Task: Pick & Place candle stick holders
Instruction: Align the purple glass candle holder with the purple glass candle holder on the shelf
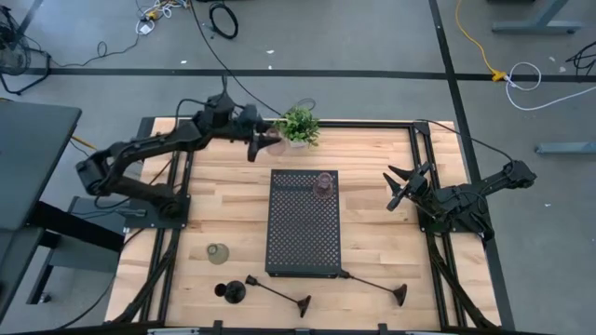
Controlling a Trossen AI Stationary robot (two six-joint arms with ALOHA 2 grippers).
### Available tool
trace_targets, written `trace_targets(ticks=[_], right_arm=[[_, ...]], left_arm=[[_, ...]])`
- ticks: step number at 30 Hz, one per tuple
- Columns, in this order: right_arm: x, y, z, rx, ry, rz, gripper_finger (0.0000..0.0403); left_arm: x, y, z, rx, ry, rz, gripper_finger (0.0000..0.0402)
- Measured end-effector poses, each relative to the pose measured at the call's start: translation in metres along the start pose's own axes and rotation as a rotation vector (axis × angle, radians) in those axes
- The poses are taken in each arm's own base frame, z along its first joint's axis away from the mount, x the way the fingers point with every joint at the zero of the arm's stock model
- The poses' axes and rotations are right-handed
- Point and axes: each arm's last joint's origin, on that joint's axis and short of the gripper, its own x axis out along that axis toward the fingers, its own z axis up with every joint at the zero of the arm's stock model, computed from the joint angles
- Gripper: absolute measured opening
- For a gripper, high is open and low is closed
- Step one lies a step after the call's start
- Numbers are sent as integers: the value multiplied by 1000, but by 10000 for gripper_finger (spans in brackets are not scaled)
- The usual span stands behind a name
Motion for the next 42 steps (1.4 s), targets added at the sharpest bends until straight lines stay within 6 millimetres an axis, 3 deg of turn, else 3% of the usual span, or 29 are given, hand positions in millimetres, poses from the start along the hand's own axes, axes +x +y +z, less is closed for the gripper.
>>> trace_targets(ticks=[11,19,42], right_arm=[[0,0,0,0,0,0,130],[0,0,0,0,0,1,130],[0,0,0,1,0,0,130]], left_arm=[[17,-68,6,26,-3,-129,169],[28,-98,1,50,7,-128,169],[74,-102,-27,11,12,-184,169]])
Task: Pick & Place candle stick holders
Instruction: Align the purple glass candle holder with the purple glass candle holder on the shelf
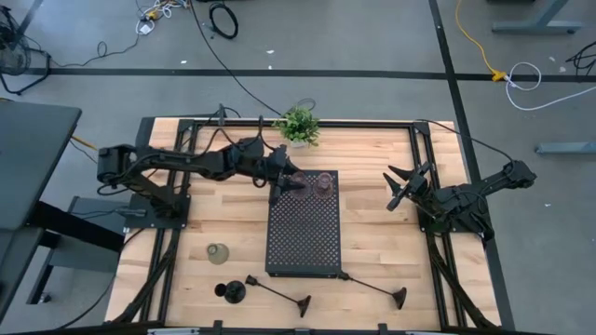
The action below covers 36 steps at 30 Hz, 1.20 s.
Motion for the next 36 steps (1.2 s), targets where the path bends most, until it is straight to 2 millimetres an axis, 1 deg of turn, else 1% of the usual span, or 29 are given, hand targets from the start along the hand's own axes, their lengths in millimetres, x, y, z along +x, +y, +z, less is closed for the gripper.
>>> trace_targets(ticks=[2,12,17,22,29,33,36], right_arm=[[0,0,0,0,0,0,130],[0,0,0,2,-1,-1,130],[0,0,0,3,-1,-1,130],[0,0,0,4,-2,0,130],[0,0,1,10,-5,-1,130],[0,0,1,10,-5,-1,130],[0,0,1,10,-5,-1,130]], left_arm=[[2,0,1,7,-27,-5,169],[4,2,0,31,-29,26,169],[9,4,-5,48,-25,32,169],[12,5,-8,20,-17,14,169],[12,6,-7,19,-31,18,169],[12,5,-3,20,-79,16,204],[12,5,-4,16,-67,20,208]])
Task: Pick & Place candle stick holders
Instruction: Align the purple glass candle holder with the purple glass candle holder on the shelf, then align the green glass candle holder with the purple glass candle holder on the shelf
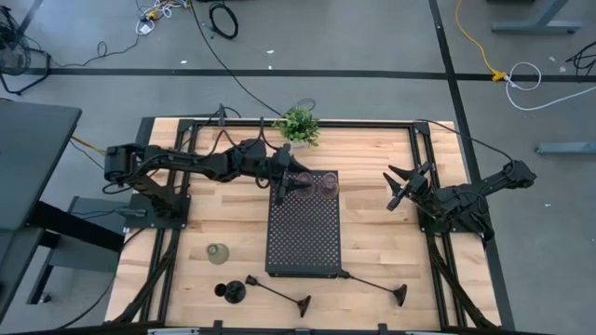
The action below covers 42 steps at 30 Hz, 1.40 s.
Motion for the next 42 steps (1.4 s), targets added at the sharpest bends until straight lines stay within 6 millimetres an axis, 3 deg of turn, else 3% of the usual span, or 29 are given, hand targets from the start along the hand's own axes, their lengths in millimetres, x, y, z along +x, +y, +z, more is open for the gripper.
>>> trace_targets(ticks=[7,16,25,32,35,42], right_arm=[[0,0,0,0,0,0,130],[0,0,0,0,0,1,130],[0,0,0,0,0,0,130],[0,0,0,0,0,0,130],[0,0,0,1,-1,0,130],[0,0,0,3,-1,0,130]], left_arm=[[0,0,0,-7,-4,2,188],[0,-1,6,-24,-54,-30,217],[-6,3,11,-32,-64,-23,222],[-36,3,42,-8,-143,-16,222],[-55,-1,50,-23,-98,-25,222],[-116,-27,61,-89,71,-75,222]])
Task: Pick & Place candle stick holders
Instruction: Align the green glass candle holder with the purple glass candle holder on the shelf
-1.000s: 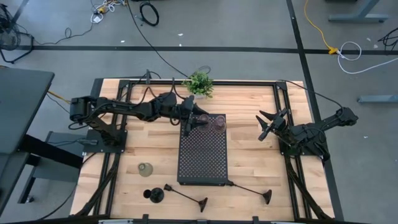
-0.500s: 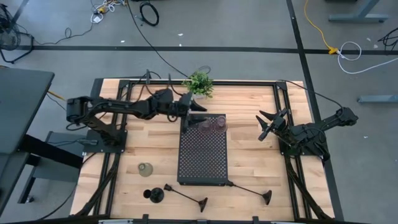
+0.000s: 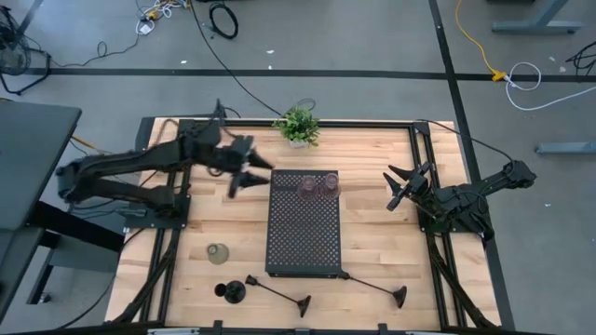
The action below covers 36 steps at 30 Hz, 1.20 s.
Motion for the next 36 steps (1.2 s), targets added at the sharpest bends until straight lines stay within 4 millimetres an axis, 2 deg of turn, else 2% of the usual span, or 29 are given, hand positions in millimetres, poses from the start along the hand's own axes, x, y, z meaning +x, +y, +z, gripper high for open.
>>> trace_targets(ticks=[5,9,14,20,24,29,36], right_arm=[[0,0,0,0,0,0,130],[0,0,0,1,0,0,130],[0,0,0,1,0,0,130],[0,0,0,1,-1,0,130],[0,0,0,4,-2,0,130],[0,0,0,4,-2,-1,130],[0,0,0,4,-2,-1,130]], left_arm=[[-49,-26,-13,-72,156,-32,222],[-83,-45,-32,-274,314,3,222],[-104,-61,-49,-503,429,120,221],[-102,-70,-63,-602,543,263,203],[-91,-76,-77,-546,619,277,191],[-78,-82,-104,-465,763,272,182],[-78,-101,-140,-435,935,210,181]])
